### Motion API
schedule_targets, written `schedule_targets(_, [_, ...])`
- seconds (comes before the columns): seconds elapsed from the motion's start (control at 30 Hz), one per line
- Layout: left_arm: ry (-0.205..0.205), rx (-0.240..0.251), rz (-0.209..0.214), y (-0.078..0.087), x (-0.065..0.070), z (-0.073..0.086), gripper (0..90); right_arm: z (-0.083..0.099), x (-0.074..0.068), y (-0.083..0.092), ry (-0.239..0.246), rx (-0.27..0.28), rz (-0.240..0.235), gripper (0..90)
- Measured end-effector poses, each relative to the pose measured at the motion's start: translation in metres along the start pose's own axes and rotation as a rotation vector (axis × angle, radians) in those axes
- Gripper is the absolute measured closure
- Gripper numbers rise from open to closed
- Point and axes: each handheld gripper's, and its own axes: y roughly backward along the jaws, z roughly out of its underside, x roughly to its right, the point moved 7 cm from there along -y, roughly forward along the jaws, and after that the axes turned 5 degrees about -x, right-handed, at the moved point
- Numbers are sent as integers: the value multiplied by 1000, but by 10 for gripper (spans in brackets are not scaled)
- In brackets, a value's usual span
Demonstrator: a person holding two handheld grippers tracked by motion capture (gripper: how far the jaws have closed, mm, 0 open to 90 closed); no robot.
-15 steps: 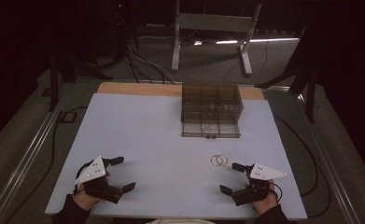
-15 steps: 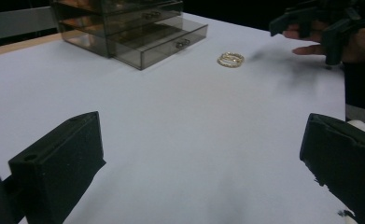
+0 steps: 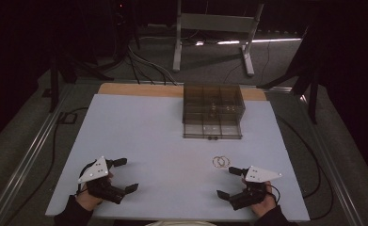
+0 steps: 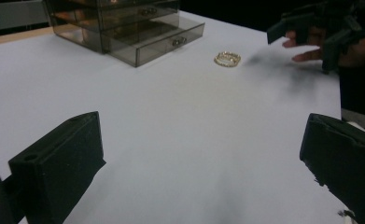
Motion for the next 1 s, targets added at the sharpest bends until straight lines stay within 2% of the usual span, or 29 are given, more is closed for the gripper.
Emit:
schedule_targets(0.1, [4, 26, -3, -2, 1, -4, 5, -1, -1, -2, -1, 8, -15, 0])
schedule_targets(0.23, [8, 17, 8, -6, 2, -2, 5, -8, 0, -1, -16, 40, -33, 0])
schedule_targets(0.37, [14, 23, 4, -8, 0, -1, 5, -18, -6, 2, 11, 62, -47, 0])
schedule_targets(0.43, [13, 29, -7, -8, -2, 0, 5, -22, -8, 4, 33, 64, -38, 0])
schedule_targets(0.6, [18, 39, -19, -7, -4, -2, 5, -33, -11, 8, 37, 98, -33, 0])
schedule_targets(0.83, [-3, 49, -33, -5, -3, -6, 5, -56, -6, 19, 28, 133, 80, 0])
schedule_targets(1.0, [-7, 42, -55, -5, -9, -5, 5, -67, -6, 25, 38, 149, 117, 0])
